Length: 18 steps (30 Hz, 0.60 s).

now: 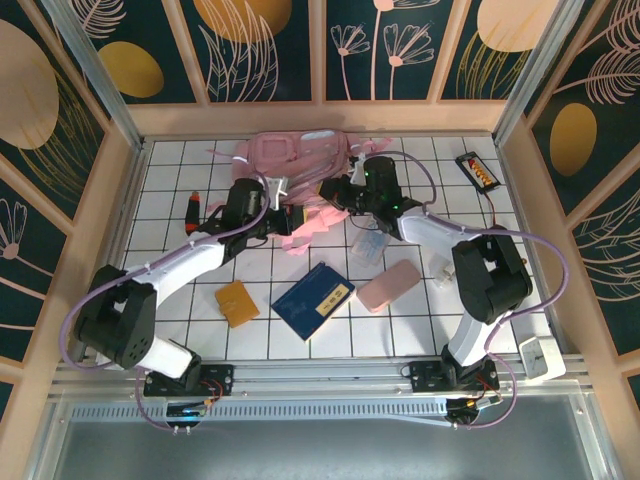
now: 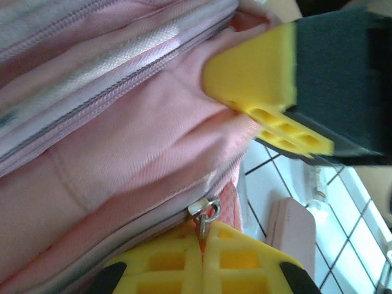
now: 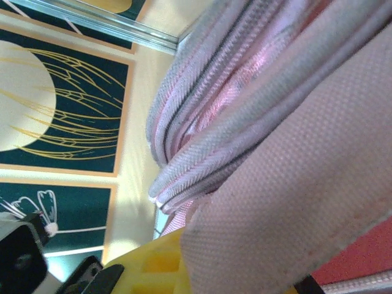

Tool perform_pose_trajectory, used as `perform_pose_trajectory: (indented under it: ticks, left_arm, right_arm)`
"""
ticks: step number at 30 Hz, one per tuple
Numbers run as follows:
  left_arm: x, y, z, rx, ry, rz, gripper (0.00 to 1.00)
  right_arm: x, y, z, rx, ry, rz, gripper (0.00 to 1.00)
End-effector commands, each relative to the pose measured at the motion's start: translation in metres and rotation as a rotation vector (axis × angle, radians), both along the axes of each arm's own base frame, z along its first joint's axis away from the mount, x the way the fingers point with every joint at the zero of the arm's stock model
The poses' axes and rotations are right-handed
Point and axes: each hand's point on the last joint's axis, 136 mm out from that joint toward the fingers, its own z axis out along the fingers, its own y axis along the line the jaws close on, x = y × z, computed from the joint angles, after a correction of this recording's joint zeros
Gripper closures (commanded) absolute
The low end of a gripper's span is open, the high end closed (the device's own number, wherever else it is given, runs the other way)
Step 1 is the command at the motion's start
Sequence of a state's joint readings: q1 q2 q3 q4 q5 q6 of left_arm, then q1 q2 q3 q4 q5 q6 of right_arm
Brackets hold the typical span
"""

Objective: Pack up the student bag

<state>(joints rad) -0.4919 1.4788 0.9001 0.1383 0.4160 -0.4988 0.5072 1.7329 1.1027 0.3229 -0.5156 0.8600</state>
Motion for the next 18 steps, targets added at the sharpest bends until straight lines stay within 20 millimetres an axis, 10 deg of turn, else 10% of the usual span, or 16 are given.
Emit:
perform_pose_trajectory:
  ticks: [1,12,18]
  left_arm:
    - [-0.005,-0.004,0.041,-0.114,-0.104,-0.066,1.0]
    - [-0.01,0.062,0.018,0.119,-0.098,0.093,1.0]
    - [-0.046,0.02,0.034,-0.079,-0.228,-0.21,0.87]
  right_arm:
    - [0.018,-0.025,0.011,-0.066,-0.114,-0.05,1.0]
    - [0.019,-0.042,0.018,0.009,-0.085,0.08,1.0]
    - [0.007,-0.029,0.03,0.064,-0.066,0.123,1.0]
